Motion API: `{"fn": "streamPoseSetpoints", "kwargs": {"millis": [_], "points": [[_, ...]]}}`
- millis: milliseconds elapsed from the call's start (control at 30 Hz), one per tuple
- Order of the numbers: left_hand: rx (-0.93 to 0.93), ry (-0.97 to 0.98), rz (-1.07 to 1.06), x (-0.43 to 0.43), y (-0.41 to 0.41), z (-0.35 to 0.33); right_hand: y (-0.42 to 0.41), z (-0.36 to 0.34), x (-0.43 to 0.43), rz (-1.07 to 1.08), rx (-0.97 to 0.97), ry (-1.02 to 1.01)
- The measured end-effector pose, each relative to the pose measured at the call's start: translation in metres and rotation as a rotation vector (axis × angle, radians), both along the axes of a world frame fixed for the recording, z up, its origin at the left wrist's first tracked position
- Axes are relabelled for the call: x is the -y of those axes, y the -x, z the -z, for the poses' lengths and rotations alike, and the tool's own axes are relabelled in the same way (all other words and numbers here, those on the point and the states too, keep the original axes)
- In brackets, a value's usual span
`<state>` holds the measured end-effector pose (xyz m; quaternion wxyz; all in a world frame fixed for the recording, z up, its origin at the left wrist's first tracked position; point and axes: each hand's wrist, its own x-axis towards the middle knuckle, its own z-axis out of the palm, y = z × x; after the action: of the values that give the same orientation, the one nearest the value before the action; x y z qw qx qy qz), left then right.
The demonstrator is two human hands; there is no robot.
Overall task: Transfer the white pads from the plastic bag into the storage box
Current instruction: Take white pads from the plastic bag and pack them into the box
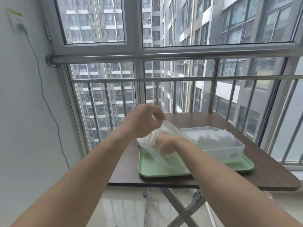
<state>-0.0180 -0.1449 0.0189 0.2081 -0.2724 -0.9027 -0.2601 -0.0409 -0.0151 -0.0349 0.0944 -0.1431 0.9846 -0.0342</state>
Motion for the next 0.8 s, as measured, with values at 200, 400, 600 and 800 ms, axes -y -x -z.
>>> {"fn": "streamPoseSetpoints", "kwargs": {"millis": [200, 400, 600, 800], "points": [[0.007, 0.002, -0.002, 0.001, 0.002, -0.003, 0.007, -0.008, -0.002, 0.011, 0.012, 0.0], [-0.012, 0.061, 0.008, -0.006, -0.001, -0.006, 0.004, -0.019, -0.003, 0.003, 0.012, -0.069], [-0.013, 0.111, 0.003, -0.01, -0.001, -0.013, 0.001, -0.026, -0.008, -0.04, -0.141, 0.033], [-0.016, 0.163, 0.0, -0.017, -0.003, -0.015, 0.004, -0.013, -0.004, -0.076, -0.157, 0.049]]}}
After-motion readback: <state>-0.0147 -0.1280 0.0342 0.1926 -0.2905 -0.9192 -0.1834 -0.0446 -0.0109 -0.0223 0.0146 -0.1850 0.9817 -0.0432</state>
